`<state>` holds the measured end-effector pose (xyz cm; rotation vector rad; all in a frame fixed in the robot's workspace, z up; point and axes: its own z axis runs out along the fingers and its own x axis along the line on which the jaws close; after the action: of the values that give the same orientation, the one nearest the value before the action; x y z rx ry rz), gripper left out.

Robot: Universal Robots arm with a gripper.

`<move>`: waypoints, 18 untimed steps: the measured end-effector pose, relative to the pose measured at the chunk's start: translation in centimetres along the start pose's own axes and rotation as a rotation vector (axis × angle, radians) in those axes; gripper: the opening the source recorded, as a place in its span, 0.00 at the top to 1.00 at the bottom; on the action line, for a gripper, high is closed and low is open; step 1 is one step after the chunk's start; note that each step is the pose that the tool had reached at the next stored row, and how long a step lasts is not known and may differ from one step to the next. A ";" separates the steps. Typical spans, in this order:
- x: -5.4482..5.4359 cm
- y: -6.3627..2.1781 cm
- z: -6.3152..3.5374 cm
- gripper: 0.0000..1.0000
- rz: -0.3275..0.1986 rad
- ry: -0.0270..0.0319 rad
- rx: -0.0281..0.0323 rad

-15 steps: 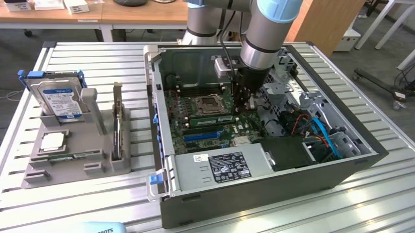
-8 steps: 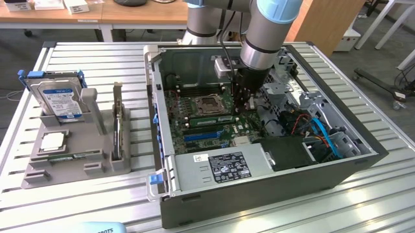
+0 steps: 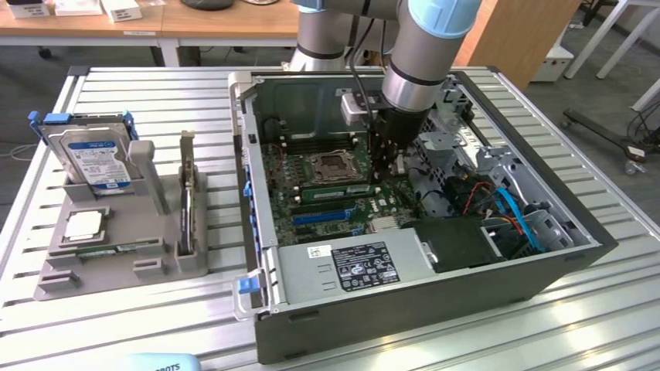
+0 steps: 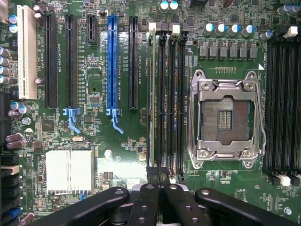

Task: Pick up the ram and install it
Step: 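Press down the ram until it locks into place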

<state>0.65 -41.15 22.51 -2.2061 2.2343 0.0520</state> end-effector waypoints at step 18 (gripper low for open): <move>0.0 0.00 0.17 0.90 0.000 -0.0001 0.0000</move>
<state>0.65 -41.14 22.35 -2.2060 2.2343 0.0521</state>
